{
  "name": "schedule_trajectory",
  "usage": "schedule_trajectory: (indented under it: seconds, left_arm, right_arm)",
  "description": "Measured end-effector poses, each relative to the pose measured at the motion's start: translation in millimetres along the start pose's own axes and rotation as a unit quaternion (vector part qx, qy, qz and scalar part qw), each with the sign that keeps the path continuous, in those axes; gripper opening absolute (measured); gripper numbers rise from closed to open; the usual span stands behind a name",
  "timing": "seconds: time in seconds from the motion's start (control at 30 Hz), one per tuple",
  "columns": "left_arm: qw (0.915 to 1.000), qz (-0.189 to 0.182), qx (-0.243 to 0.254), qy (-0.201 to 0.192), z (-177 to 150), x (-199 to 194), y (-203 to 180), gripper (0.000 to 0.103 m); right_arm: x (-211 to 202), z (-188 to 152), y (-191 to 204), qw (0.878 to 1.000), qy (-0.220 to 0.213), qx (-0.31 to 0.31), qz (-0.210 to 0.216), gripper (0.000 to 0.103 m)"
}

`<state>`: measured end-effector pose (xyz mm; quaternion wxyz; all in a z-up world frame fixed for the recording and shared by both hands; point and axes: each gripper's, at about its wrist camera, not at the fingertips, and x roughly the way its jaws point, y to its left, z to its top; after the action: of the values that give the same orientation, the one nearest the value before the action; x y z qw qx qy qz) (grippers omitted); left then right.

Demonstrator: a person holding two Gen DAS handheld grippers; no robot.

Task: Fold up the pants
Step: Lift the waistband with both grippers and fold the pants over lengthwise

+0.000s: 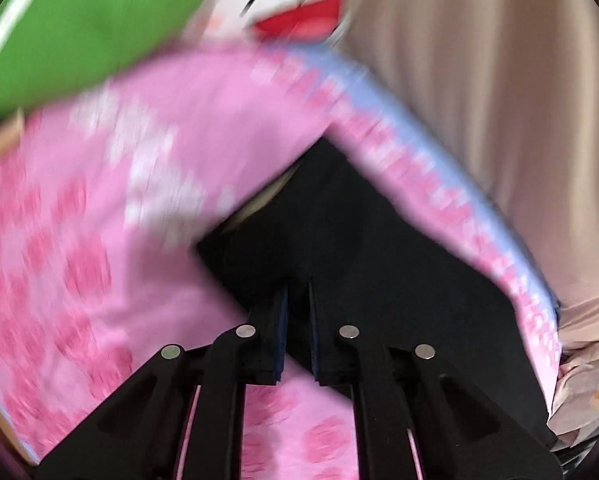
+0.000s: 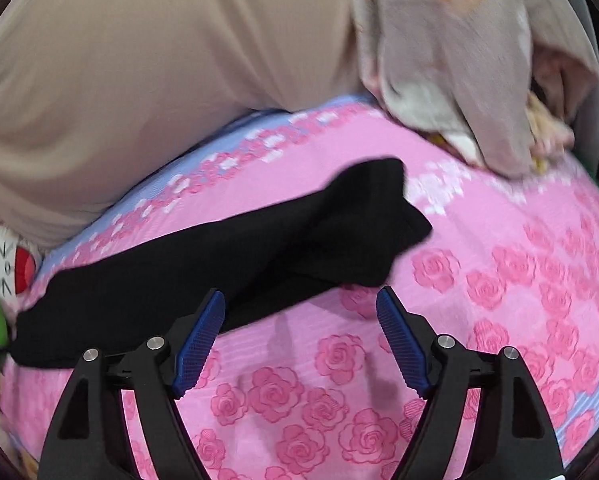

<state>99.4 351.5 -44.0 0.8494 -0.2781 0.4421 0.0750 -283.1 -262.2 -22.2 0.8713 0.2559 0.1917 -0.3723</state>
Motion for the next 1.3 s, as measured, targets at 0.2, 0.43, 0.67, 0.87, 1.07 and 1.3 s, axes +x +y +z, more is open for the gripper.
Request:
schedule_trajectory:
  seconds: [0.2, 0.43, 0.67, 0.87, 1.07, 1.3]
  left_arm:
    - [0.9997, 0.000, 0.008, -0.024, -15, -8, -7, 0.019]
    - [0.9997, 0.011, 0.018, -0.014, -10, 6, -19, 0.046]
    - [0.9999, 0.009, 0.007, -0.004, -3, 5, -7, 0.031]
    - [0.9991, 0.029, 0.028, -0.015, -10, 8, -11, 0.025]
    - [0.9988, 0.034, 0.025, -0.025, 1, -2, -14, 0.006]
    - [0.9967, 0.075, 0.032, 0.003, 4, 5, -1, 0.006]
  right_arm:
    - [5, 23, -9, 0.997, 0.009, 0.062, 0.047, 0.077]
    - [87, 53, 9, 0.995, 0.086, 0.053, 0.017, 0.004]
    - [13, 89, 26, 0.989, -0.057, 0.018, 0.133, 0.004]
    - [91, 37, -47, 0.988, 0.080, 0.110, 0.071, 0.010]
    - [83, 30, -41, 0.991, 0.063, 0.104, 0.054, 0.020]
    - [47, 12, -28, 0.998, 0.012, 0.063, -0.008, 0.038]
